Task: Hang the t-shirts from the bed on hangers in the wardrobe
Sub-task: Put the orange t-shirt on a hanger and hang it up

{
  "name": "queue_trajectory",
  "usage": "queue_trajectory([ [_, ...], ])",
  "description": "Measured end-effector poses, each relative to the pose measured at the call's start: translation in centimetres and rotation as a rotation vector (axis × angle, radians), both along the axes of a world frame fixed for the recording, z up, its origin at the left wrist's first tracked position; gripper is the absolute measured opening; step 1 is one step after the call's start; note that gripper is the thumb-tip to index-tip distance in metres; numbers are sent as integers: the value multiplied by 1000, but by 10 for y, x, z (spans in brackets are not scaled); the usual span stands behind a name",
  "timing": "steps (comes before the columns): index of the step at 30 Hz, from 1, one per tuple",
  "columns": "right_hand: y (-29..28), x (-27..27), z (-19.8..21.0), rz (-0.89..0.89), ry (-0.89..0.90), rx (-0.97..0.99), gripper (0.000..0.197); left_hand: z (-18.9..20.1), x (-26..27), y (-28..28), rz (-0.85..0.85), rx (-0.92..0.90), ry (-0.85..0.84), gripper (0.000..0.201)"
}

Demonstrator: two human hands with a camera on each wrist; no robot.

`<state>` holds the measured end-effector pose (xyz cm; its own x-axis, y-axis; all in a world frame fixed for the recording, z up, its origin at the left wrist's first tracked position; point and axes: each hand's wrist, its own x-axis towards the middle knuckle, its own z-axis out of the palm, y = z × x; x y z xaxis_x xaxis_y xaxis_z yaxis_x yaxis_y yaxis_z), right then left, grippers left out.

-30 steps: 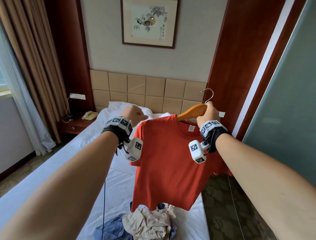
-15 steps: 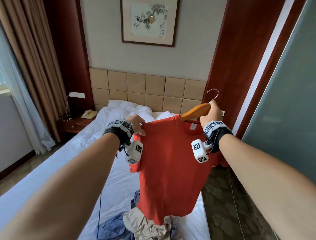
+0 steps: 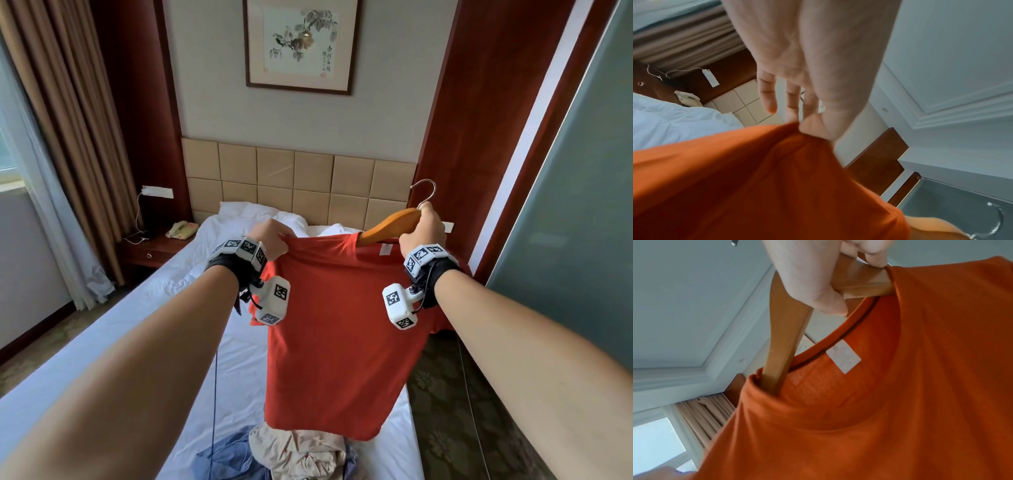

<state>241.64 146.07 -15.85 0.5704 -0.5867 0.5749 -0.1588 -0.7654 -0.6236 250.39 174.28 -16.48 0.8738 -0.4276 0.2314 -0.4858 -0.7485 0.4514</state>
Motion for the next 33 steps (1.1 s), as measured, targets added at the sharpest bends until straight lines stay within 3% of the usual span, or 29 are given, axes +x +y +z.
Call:
queue_trajectory([
  [5,2,4,-1,1,-10,41,48,10,-4,-8,-133,-192,71,7],
  [7,5,4,-1,22,-16,34,47,10,-4,-13,-155,-197,63,19],
  [9,6,4,-1,26,-14,27,46,5,-4,-17,-147,-114,55,40],
  [11,6,5,2,26,-5,35,46,-3,-3,-20,-114,0,30,49],
  [15,1,3,6,29,10,57,51,-11,-1,-20,-6,46,-79,34],
  [22,-10,-2,4,1,26,109,53,-8,-1,-16,-121,-194,-57,24],
  [26,-11,-2,2,-8,33,145,53,-11,3,-12,-80,-347,-15,15],
  [33,-8,1,4,-38,35,189,50,-10,9,-8,1,-266,79,36],
])
